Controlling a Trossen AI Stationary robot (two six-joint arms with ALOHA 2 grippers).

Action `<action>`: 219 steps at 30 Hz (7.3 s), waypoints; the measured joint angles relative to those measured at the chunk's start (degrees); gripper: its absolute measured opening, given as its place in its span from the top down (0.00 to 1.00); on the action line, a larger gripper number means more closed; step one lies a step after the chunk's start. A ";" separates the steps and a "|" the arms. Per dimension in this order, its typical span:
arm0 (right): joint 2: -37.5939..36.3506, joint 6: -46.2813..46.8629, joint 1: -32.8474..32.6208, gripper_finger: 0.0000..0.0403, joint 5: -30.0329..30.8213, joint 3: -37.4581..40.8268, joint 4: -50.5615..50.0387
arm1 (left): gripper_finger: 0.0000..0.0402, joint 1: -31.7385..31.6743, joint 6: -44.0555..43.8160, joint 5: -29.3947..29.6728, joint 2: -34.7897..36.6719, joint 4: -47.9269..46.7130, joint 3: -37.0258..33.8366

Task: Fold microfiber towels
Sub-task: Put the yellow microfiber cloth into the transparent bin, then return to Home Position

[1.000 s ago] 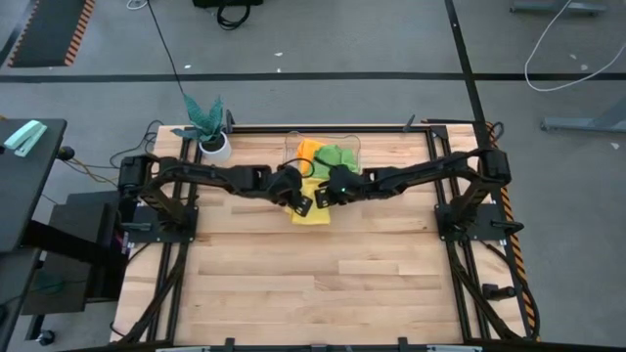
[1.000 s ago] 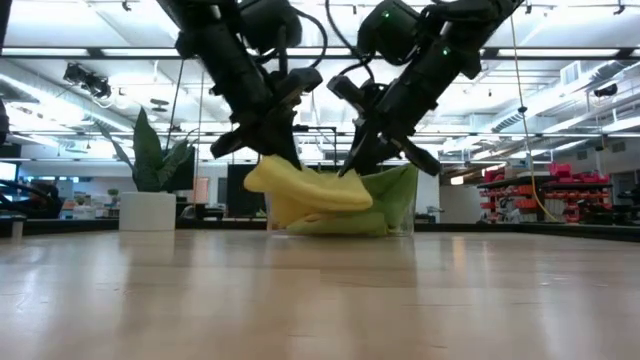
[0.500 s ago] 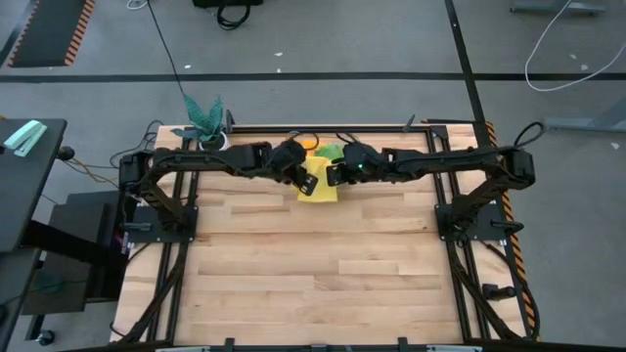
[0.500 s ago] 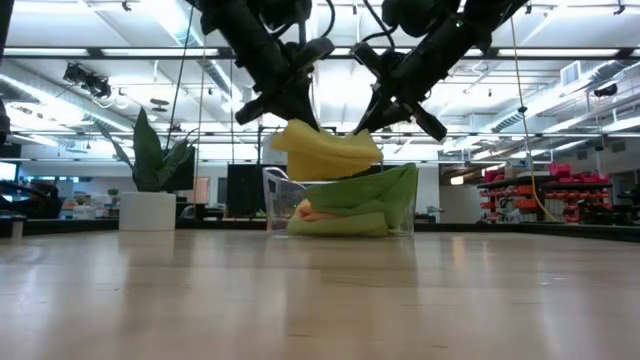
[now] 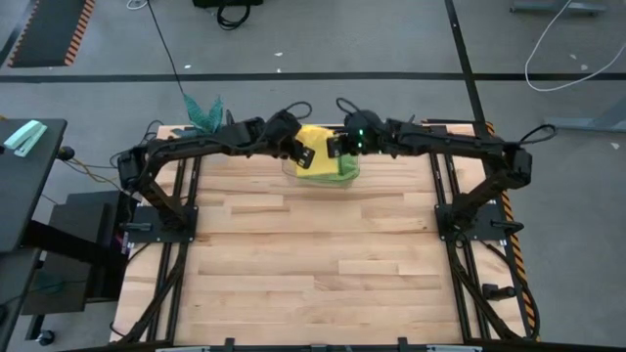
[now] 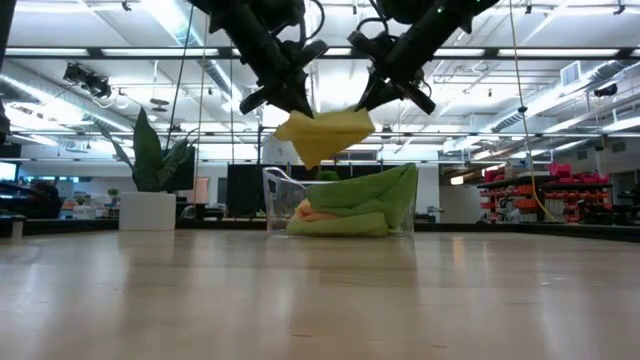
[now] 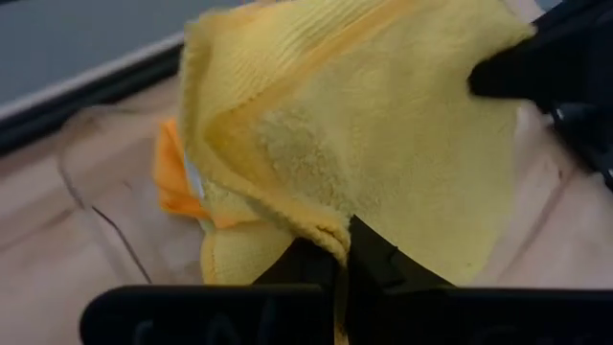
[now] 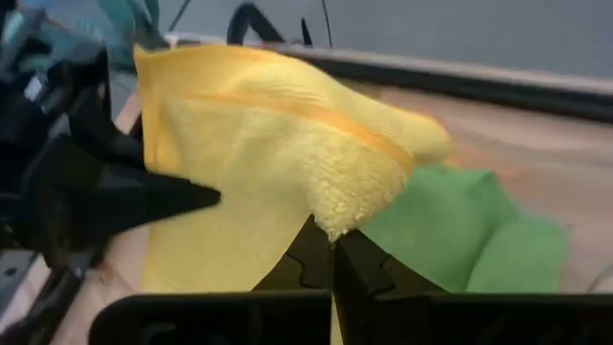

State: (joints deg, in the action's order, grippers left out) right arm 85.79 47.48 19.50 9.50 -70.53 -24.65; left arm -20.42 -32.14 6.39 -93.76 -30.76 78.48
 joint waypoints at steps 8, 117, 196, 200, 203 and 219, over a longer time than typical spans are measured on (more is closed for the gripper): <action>3.57 -1.18 6.24 1.00 -6.39 -2.61 -2.18 | 0.98 -5.91 0.46 -4.84 -0.65 4.71 0.07; 24.56 -18.12 5.40 0.99 -11.53 -11.61 -10.29 | 0.71 13.91 2.51 -2.50 7.93 -11.15 0.00; -52.49 -15.54 -32.83 0.96 -15.14 46.91 77.39 | 0.73 31.66 12.20 2.76 93.50 9.46 -40.46; -52.53 -14.02 -32.83 0.96 -15.13 53.23 86.63 | 0.73 31.62 11.81 2.82 92.11 10.65 -41.85; -52.47 -14.11 -32.85 0.96 -15.17 56.93 93.97 | 0.73 31.51 10.46 2.66 92.33 17.23 -44.99; -50.23 -20.92 -40.23 0.96 -15.95 60.59 105.66 | 0.73 31.52 8.85 1.27 92.30 42.17 -61.96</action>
State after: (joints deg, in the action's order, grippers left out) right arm 35.55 26.56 -20.73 -6.45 -9.93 81.01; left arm 11.09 -23.29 7.66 -1.45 11.40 16.52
